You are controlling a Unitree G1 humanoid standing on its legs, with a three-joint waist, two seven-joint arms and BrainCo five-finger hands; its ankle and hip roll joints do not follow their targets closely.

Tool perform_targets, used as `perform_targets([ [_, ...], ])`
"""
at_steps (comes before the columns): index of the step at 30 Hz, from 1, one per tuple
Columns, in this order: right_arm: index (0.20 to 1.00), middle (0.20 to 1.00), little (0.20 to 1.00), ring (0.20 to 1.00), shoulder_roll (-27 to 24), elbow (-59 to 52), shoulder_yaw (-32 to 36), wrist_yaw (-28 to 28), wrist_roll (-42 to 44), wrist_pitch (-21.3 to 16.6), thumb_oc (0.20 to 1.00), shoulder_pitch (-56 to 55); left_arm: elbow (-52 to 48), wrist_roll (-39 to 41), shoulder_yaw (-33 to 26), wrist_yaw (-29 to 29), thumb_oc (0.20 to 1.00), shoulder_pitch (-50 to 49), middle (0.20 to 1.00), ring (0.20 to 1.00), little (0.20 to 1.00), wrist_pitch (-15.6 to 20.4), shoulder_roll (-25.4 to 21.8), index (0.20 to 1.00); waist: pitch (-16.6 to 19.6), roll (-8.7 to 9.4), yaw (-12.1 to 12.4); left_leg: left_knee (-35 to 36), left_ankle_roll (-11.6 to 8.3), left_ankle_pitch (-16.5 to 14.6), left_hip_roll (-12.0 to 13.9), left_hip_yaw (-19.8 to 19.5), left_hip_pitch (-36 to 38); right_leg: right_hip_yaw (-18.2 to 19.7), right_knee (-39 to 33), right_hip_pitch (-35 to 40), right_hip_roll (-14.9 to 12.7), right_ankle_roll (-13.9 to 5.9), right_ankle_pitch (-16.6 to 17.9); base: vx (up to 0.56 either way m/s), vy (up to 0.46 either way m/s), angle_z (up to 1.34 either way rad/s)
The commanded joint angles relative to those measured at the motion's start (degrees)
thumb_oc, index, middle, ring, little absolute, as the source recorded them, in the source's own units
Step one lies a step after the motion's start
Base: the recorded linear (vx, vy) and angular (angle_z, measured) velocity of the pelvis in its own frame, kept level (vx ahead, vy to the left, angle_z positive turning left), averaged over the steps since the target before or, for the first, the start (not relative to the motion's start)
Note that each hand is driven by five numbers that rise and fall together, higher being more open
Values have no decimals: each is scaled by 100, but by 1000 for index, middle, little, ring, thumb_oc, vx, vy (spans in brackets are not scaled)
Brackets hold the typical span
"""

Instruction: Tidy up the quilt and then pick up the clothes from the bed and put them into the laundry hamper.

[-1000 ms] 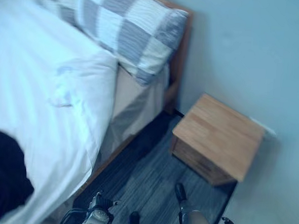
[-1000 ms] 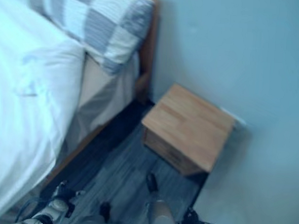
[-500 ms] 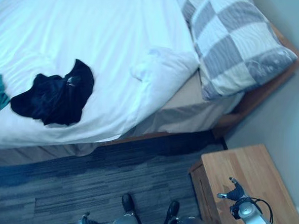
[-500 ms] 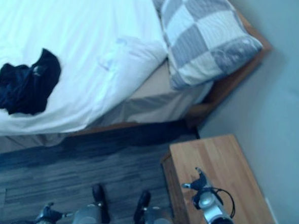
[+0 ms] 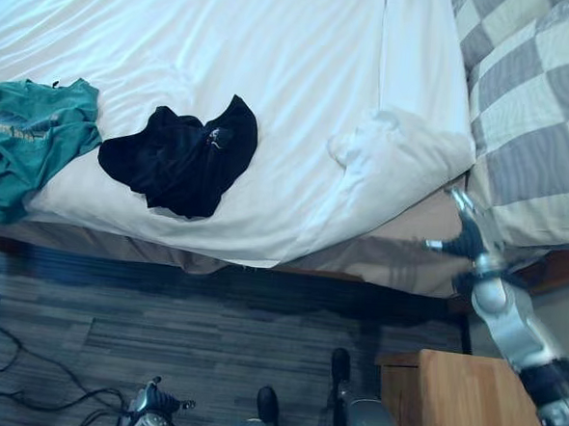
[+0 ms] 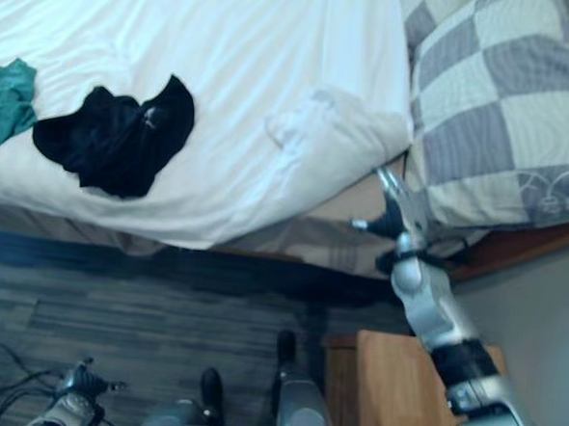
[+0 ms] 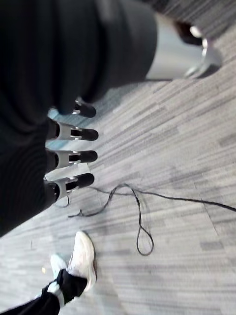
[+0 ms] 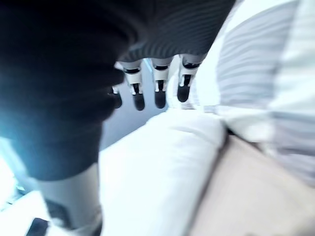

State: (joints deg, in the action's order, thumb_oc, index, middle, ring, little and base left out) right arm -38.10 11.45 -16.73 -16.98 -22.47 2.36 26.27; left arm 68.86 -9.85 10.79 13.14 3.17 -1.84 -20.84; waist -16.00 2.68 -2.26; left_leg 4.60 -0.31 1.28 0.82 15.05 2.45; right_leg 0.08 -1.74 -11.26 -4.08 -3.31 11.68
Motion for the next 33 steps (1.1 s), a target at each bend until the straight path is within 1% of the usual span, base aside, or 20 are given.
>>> perform_targets([
  [1, 1000, 1000, 1000, 1000, -158, 273, -439, -259, -37, -56, 1000, 1255, -29, 86, 135, 122, 1000, 299, 1000, 1000, 1000, 84, -245, 1000, -274, 110, 31, -155, -262, -376, 360, -18, -114, 69, 500, 65, -266, -570, -1157, -41, -88, -18],
  [5, 1000, 1000, 1000, 1000, -356, 1344, -1293, -287, 188, -30, 1000, 3065, -110, 252, 585, 152, 1000, 566, 1000, 1000, 1000, 265, -246, 1000, -438, -126, 138, -91, -387, -141, 392, -103, -497, -24, 552, -304, -223, -520, -1147, -14, -63, 13],
  [8, 1000, 1000, 1000, 1000, -280, 1841, -1703, -290, 213, -44, 1000, 3785, -121, 303, 792, 152, 1000, 682, 1000, 1000, 1000, 328, -210, 1000, -463, -217, 155, -2, -433, -64, 408, -127, -608, -78, 548, -420, -203, -507, -1157, 12, -62, 12],
  [10, 1000, 1000, 1000, 1000, -18, 2420, -2142, -288, 209, -64, 1000, 4500, -175, 376, 999, 176, 1000, 744, 1000, 1000, 1000, 435, -122, 1000, -566, -403, 184, -54, -504, -44, 441, -152, -821, -91, 643, -595, -190, -466, -1238, 2, -79, 9],
  [11, 1000, 1000, 1000, 1000, 33, 2496, -2229, -300, 196, -65, 1000, 4674, -215, 366, 1071, 182, 1000, 757, 1000, 1000, 1000, 452, -106, 1000, -614, -433, 180, -234, -541, -66, 450, -173, -945, -93, 638, -584, -204, -446, -1272, -52, -91, 5],
  [13, 1000, 1000, 1000, 1000, 184, 2753, -2408, -382, 213, -92, 1000, 5077, -436, 436, 1220, 227, 1000, 909, 1000, 1000, 1000, 517, -125, 1000, -880, -422, 272, -1180, -731, -56, 459, -409, -1519, -146, 701, -641, -271, -347, -1319, -141, -152, 23],
  [14, 1000, 1000, 1000, 1000, 212, 2965, -2478, -380, 235, -76, 1000, 5125, -453, 393, 1258, 281, 1000, 923, 1000, 1000, 1000, 517, -171, 1000, -966, -378, 364, -1418, -869, 79, 447, -630, -1733, -194, 774, -674, -279, -328, -1341, -114, -125, 33],
  [15, 1000, 1000, 1000, 1000, 215, 2969, -2480, -381, 236, -78, 1000, 5131, -453, 393, 1255, 281, 1000, 925, 1000, 1000, 1000, 517, -171, 1000, -944, -375, 356, -1413, -868, 96, 442, -635, -1764, -198, 766, -700, -284, -328, -1326, -22, -138, 36],
  [16, 793, 793, 793, 793, 370, 3468, -2429, -420, 490, -98, 793, 5115, -509, 733, 1177, 279, 1000, 1034, 1000, 1000, 1000, 521, -169, 1000, -887, -411, 461, -1113, -834, 299, 655, -724, -1972, -291, 848, -747, -282, -351, -1410, 64, -27, 28],
  [17, 200, 200, 200, 200, 433, 3658, -2520, -365, 523, -95, 200, 5072, -487, 815, 1110, 258, 1000, 995, 1000, 1000, 1000, 532, -159, 1000, -846, -492, 507, -746, -805, 450, 785, -743, -1902, -278, 920, -785, -211, -346, -1442, 112, 25, 38],
  [18, 200, 200, 200, 200, 440, 3944, -2608, -307, 573, -88, 200, 5114, -422, 776, 1093, 200, 1000, 1004, 1000, 1000, 1000, 552, -149, 1000, -836, -555, 566, -203, -780, 524, 884, -718, -1696, -201, 1020, -792, -138, -347, -1539, 84, 136, 35],
  [19, 200, 200, 200, 200, 461, 4320, -2625, -231, 525, -75, 200, 4996, -340, 652, 1187, 243, 1000, 1039, 1000, 1000, 1000, 550, -150, 1000, -868, -595, 600, -59, -828, 714, 925, -742, -1706, -208, 1090, -806, -111, -347, -1562, 51, 114, 35],
  [21, 200, 200, 200, 200, 561, 4564, -2535, -163, 663, -37, 200, 4954, -223, 538, 1352, 159, 1000, 1068, 1000, 1000, 1000, 548, -107, 1000, -798, -677, 467, 40, -790, 575, 970, -430, -1544, -262, 1227, -876, -141, -394, -1553, 29, 136, -5],
  [24, 200, 200, 200, 200, 501, 4473, -2300, -130, 740, 36, 200, 4511, -140, 352, 1370, 129, 1000, 942, 1000, 1000, 1000, 514, -30, 1000, -713, -682, 322, 40, -774, 493, 908, -259, -1253, -200, 1153, -797, -181, -416, -1492, 44, 173, -28],
  [27, 200, 200, 200, 200, 371, 3426, -1710, -220, 758, 90, 200, 3352, -157, 321, 1114, 129, 1000, 722, 1000, 1000, 1000, 426, 63, 1000, -612, -603, 137, 40, -722, 374, 866, -197, -968, -131, 1097, -569, -198, -417, -1478, 99, 155, -10],
  [28, 200, 200, 200, 200, 360, 2473, -1095, -243, 772, 84, 200, 2118, -95, 230, 896, 91, 1000, 550, 1000, 1000, 1000, 324, 143, 1000, -510, -509, -48, 40, -681, 250, 830, -138, -749, -62, 1010, -338, -211, -432, -1478, 98, 115, -5],
  [29, 200, 200, 200, 200, 358, 2460, -1084, -240, 768, 90, 200, 2105, -96, 231, 902, 91, 1000, 547, 1000, 1000, 1000, 323, 140, 1000, -493, -510, -35, 40, -682, 259, 836, -132, -766, -57, 992, -351, -204, -428, -1457, 133, 114, -1],
  [30, 200, 200, 200, 200, 405, 2045, -623, -295, 916, 13, 200, 1252, -53, 130, 770, 84, 1000, 483, 1000, 1000, 1000, 241, 225, 1000, -436, -446, -185, 40, -670, 178, 815, -80, -635, -15, 923, -212, -237, -452, -1442, 80, 74, -14],
  [31, 1000, 1000, 1000, 1000, 396, 1770, -323, -211, 900, -5, 1000, 627, -13, 67, 673, 47, 1000, 413, 1000, 1000, 1000, 212, 224, 1000, -349, -420, -234, 40, -657, 144, 818, -50, -570, 26, 856, -137, -249, -459, -1409, 132, 112, -22],
  [33, 1000, 1000, 1000, 1000, 519, 1449, 247, -118, 992, -65, 1000, -623, 125, -83, 401, 9, 1000, 283, 1000, 1000, 1000, 85, 219, 1000, -204, -346, -389, 40, -635, 37, 814, 21, -362, 116, 751, 63, -278, -482, -1400, 146, 90, -20],
])
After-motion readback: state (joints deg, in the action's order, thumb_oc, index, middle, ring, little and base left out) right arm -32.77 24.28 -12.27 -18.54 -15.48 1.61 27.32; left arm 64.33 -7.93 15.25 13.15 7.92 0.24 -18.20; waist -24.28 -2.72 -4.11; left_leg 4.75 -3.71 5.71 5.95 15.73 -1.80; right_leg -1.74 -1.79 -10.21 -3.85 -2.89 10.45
